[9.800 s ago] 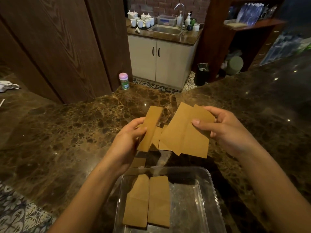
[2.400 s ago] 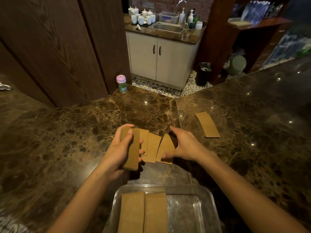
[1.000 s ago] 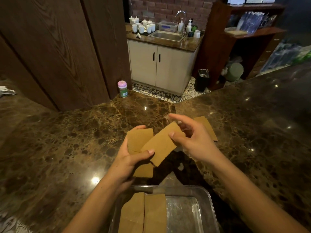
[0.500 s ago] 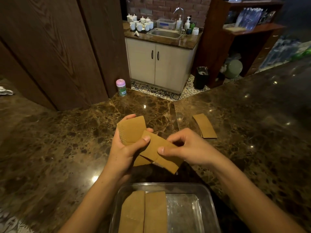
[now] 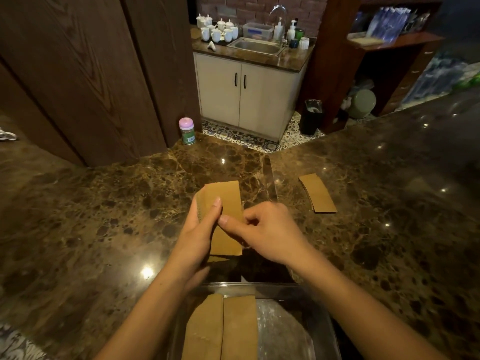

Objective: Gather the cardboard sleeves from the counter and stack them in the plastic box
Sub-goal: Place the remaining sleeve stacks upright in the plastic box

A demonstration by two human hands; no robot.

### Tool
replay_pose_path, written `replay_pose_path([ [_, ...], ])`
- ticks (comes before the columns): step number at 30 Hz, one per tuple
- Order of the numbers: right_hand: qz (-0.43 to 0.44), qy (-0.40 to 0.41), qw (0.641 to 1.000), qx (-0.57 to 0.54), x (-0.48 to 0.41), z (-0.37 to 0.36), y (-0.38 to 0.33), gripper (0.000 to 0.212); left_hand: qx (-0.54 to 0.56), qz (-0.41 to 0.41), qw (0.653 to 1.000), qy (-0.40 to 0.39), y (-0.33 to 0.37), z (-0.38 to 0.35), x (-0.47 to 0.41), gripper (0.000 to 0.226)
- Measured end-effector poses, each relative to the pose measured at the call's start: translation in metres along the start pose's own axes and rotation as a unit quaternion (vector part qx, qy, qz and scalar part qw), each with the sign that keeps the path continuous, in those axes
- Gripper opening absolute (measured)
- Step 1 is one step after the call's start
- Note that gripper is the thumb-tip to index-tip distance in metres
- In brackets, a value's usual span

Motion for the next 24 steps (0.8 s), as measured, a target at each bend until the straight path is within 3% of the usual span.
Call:
replay_pose_path([
  [5,0.067,0.049,0.991,0.109,-0.009,-0.004,0.007,0.056,-0.053,-0.02,0.998,-0.008,0.003,0.011,-0.005,0.031],
  [9,0.15,-0.137,0.977,0.063,-0.004,-0.012,0.005,0.078,-0.044,0.004,0.999,-0.026,0.004,0.012,-0.005,0.026],
  [12,0.204,-0.114,0.97,0.069,-0.003,-0.023,0.001,0.074,-0.024,0.026,0.999,-0.023,-0.002,0.011,-0.007,0.035],
  [15,0.203,-0.066,0.974,0.072,-0.005,-0.027,0.0,0.073,0.012,0.048,0.998,-0.043,-0.007,0.015,-0.008,0.035],
  [18,0.194,-0.093,0.973,0.089,-0.009,-0.029,0.001,0.08,0.002,0.06,0.997,-0.05,-0.005,0.026,-0.009,0.03],
  [21,0.124,-0.169,0.972,0.11,-0.025,-0.029,0.011,0.107,-0.08,0.04,0.996,0.018,-0.005,0.047,-0.024,0.027],
  [24,0.032,-0.173,0.974,0.143,-0.048,-0.034,0.032,0.139,-0.212,0.005,0.971,0.112,-0.006,0.072,-0.039,0.016],
])
Point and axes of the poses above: each hand's wrist, its own x-axis away from the middle knuckle, its own z-axis out of the back of the hand, y = z × x, the point moved 2 cm from there along -x, towards the middle knuckle, and after that the axes turned 3 degrees about x, right-handed, at the moved point
